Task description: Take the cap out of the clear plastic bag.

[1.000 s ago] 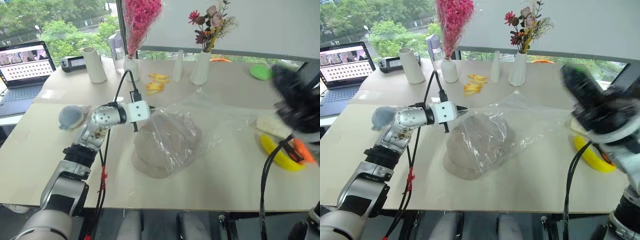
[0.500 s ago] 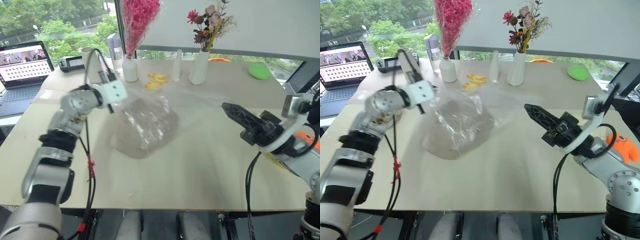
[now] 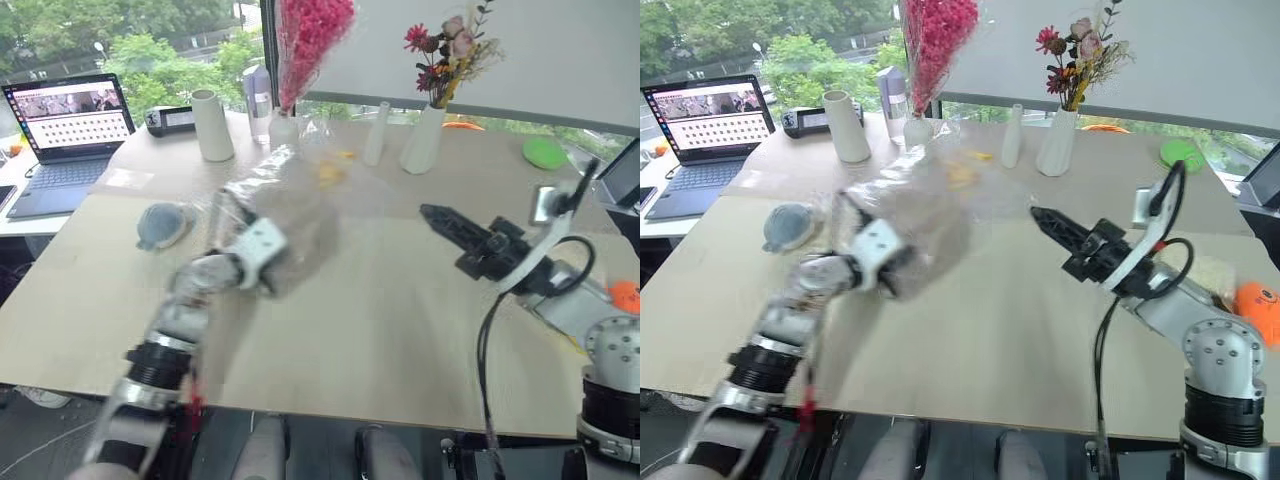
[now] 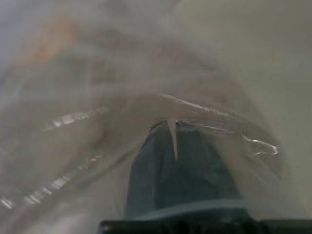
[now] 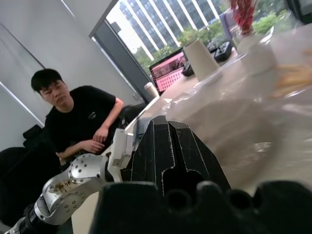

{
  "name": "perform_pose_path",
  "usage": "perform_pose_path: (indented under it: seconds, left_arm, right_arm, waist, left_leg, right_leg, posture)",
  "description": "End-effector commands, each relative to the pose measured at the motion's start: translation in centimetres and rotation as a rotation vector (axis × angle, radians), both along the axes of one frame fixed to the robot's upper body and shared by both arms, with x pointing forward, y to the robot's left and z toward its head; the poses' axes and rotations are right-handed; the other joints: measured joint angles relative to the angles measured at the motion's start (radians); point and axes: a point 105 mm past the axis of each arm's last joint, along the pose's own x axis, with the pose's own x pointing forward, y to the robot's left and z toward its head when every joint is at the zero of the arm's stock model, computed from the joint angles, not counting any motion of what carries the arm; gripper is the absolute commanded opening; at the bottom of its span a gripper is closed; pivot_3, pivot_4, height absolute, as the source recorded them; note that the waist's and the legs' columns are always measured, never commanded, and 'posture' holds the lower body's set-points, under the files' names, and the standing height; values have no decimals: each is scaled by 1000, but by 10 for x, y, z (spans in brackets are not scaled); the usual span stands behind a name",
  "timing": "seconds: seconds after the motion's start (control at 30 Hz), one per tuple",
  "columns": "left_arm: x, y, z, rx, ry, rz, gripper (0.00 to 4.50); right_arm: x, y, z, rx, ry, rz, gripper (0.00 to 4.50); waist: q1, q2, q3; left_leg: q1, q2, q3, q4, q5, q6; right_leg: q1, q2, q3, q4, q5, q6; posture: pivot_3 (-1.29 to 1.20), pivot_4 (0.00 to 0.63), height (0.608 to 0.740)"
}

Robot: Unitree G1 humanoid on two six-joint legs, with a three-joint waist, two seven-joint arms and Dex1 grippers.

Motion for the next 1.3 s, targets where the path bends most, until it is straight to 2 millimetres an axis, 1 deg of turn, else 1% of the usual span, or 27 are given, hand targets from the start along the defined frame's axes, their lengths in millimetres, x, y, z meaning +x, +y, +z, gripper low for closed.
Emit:
perform_pose_path:
  seconds: [0.03,0.1,0.17,0.27,0.37,0.4,0.47,0.57,0.67,0.73,0.77,0.83,0.87,0.9,0.93,1.0,1.03,1.07,1.1,1.13,1.17,1.23,1.3]
  left_arm:
    - [10,-5,34,-20,-89,-19,253]
    - [17,-1,43,-24,-112,2,253]
    - [22,4,45,-26,-121,28,253]
    - [30,14,42,-29,-113,90,253]
    - [29,17,35,-51,-48,107,253]
    - [27,19,32,-52,-21,104,253]
    - [15,25,20,-21,49,67,253]
    - [0,33,13,18,109,13,253]
    - [-21,59,10,110,160,-59,253]
    - [-27,70,16,119,177,-70,253]
    - [-29,77,20,104,193,-64,506]
    - [-42,86,26,135,214,-132,963]
    - [-49,87,29,157,209,-180,1312]
    - [-55,87,33,172,195,-228,1796]
    - [-57,87,37,169,175,-254,2206]
    - [-49,88,56,118,66,-246,2976]
    - [-43,89,68,118,-23,-242,3226]
    - [-40,90,73,177,-114,-269,3725]
    - [-35,91,78,246,-225,-282,4101]
    - [-31,92,79,298,-295,-295,4422]
    - [-28,93,79,332,-334,-307,4486]
    - [-14,92,81,460,-499,-300,4486]
    - [-9,83,74,504,-542,-357,4486]
  right_arm:
    - [-12,7,3,14,-38,-10,59]
    - [-17,12,0,14,-31,-12,59]
    - [-20,15,-2,12,-26,-19,59]
    - [-22,16,-4,5,-19,-30,59]
    - [-20,14,-9,-29,-3,-45,59]
    - [-19,13,-12,-57,4,-52,59]
    - [-14,11,-22,-145,28,-70,59]
    - [-12,8,-29,-202,40,-68,59]
    - [-10,10,-32,-218,42,-40,59]
    - [-9,10,-34,-218,43,-33,59]
    - [-8,11,-36,-218,45,-28,21]
    - [-5,13,-41,-214,51,-25,0]
    - [-4,14,-42,-215,54,-22,0]
    - [-4,15,-44,-216,55,-16,0]
    - [-4,16,-45,-217,55,-11,0]
    - [-4,17,-46,-213,54,-5,0]
    - [-3,18,-47,-212,54,-4,0]
    - [-3,18,-47,-211,53,-3,0]
    - [-3,19,-48,-205,55,-1,0]
    - [-3,19,-48,-201,56,0,0]
    - [-4,20,-48,-192,60,5,0]
    - [-10,23,-54,-210,83,32,0]
    - [-25,29,-64,-263,113,92,0]
  waist:
    - [-18,0,0]
    - [-30,0,0]
    - [-39,1,0]
    - [-42,1,0]
    - [-36,1,0]
    - [-34,1,0]
    - [-32,1,0]
    - [-34,1,0]
    - [-40,1,0]
    - [-38,1,0]
    - [-36,1,0]
    - [-31,1,0]
    - [-31,1,0]
    - [-30,1,0]
    - [-28,1,0]
    - [-24,1,0]
    - [-21,1,0]
    - [-20,1,0]
    - [-21,1,0]
    - [-21,1,0]
    - [-21,1,0]
    - [-21,1,0]
    - [-21,1,0]
  left_leg:
    - [1,1,0,-1,0,0]
    - [3,1,-1,-2,0,0]
    - [6,1,-1,-2,0,0]
    - [7,0,-1,-2,0,0]
    - [6,0,-1,-2,0,0]
    - [6,0,-1,-2,0,0]
    - [6,0,0,-2,0,0]
    - [6,0,0,-2,0,0]
    - [6,1,0,-2,0,0]
    - [6,1,0,-3,0,0]
    - [6,1,0,-3,0,0]
    - [6,1,0,-3,0,0]
    - [6,1,0,-3,0,0]
    - [6,1,0,-3,0,0]
    - [6,1,0,-3,0,0]
    - [5,1,0,-3,0,0]
    - [5,1,0,-3,0,0]
    - [5,1,0,-3,0,0]
    - [5,1,0,-2,0,0]
    - [5,1,0,-2,0,0]
    - [5,1,1,-3,0,0]
    - [5,1,2,-3,0,0]
    - [5,1,2,-4,0,0]
  right_leg:
    - [-1,1,0,1,0,-1]
    - [0,2,0,4,-2,-2]
    - [1,2,1,5,-5,4]
    - [2,2,2,5,-6,5]
    - [1,2,1,5,-6,5]
    - [1,1,1,5,-6,5]
    - [1,1,1,4,-6,5]
    - [1,1,2,4,-6,4]
    - [1,1,2,4,-6,3]
    - [0,1,2,4,-7,0]
    - [0,1,2,4,-7,-1]
    - [0,1,1,4,-7,0]
    - [1,1,1,3,-9,0]
    - [1,1,1,2,-10,-3]
    - [1,0,1,2,-10,-3]
    - [1,0,1,1,-10,-3]
    - [1,0,1,1,-10,-3]
    - [1,0,1,1,-10,-3]
    - [1,0,0,1,-10,-3]
    - [1,1,1,1,-10,-3]
    - [1,1,1,1,-10,-3]
    - [1,0,1,1,-7,-6]
    - [1,0,1,1,-3,-3]
  posture:
    - [0,150,740]
    - [0,150,740]
    - [0,150,740]
    - [0,150,740]
    - [0,150,740]
    - [0,150,740]
    - [0,150,740]
    - [0,150,740]
    - [0,150,740]
    - [0,150,740]
    - [0,150,740]
    - [0,150,740]
    - [0,150,740]
    - [0,150,740]
    - [0,150,740]
    - [0,150,740]
    - [0,150,740]
    - [0,150,740]
    - [0,150,740]
    - [0,150,740]
    - [0,150,740]
    - [0,150,740]
    - [0,150,740]
